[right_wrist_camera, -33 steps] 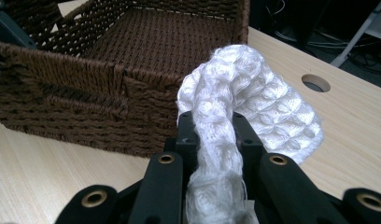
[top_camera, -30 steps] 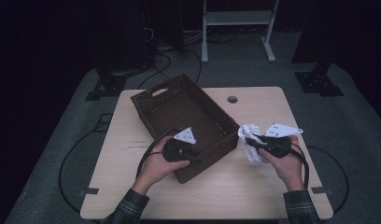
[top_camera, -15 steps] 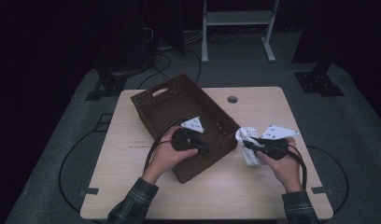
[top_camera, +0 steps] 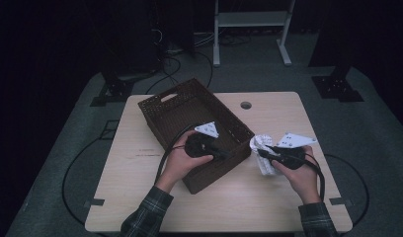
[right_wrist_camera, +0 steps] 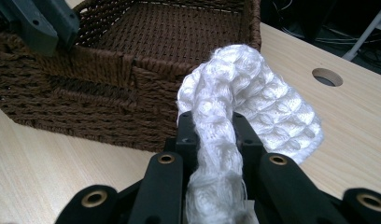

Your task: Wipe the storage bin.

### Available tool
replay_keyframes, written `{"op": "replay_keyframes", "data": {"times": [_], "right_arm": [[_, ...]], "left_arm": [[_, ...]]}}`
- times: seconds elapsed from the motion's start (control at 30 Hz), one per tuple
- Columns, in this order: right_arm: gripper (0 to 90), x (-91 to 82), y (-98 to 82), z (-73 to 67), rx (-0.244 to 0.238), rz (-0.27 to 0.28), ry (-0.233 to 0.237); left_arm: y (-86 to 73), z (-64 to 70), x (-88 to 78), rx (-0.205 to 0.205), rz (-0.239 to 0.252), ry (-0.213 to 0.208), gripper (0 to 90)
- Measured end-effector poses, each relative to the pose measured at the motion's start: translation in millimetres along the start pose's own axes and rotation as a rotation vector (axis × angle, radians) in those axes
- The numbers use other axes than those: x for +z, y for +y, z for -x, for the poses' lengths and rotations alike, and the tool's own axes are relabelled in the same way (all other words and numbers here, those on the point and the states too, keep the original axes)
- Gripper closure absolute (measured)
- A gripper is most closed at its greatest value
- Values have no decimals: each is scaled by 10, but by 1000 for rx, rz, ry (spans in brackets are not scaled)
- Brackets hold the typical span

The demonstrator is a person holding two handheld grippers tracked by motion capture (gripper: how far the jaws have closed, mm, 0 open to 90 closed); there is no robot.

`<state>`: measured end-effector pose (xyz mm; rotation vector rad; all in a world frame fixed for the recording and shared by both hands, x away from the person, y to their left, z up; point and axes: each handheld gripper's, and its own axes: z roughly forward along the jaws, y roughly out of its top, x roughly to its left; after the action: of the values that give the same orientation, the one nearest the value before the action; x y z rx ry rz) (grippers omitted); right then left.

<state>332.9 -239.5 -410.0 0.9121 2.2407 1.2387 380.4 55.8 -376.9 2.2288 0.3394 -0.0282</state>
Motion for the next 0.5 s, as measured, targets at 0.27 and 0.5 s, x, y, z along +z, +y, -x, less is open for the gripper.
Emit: {"op": "replay_keyframes", "data": {"times": [0.27, 0.5], "right_arm": [[763, 10, -2, -5, -5, -3, 0], [763, 47, -9, -23, -8, -13, -4]], "left_arm": [[-39, -36, 26, 11, -37, 36, 753], [-86, -57, 38, -29, -47, 18, 740]]}}
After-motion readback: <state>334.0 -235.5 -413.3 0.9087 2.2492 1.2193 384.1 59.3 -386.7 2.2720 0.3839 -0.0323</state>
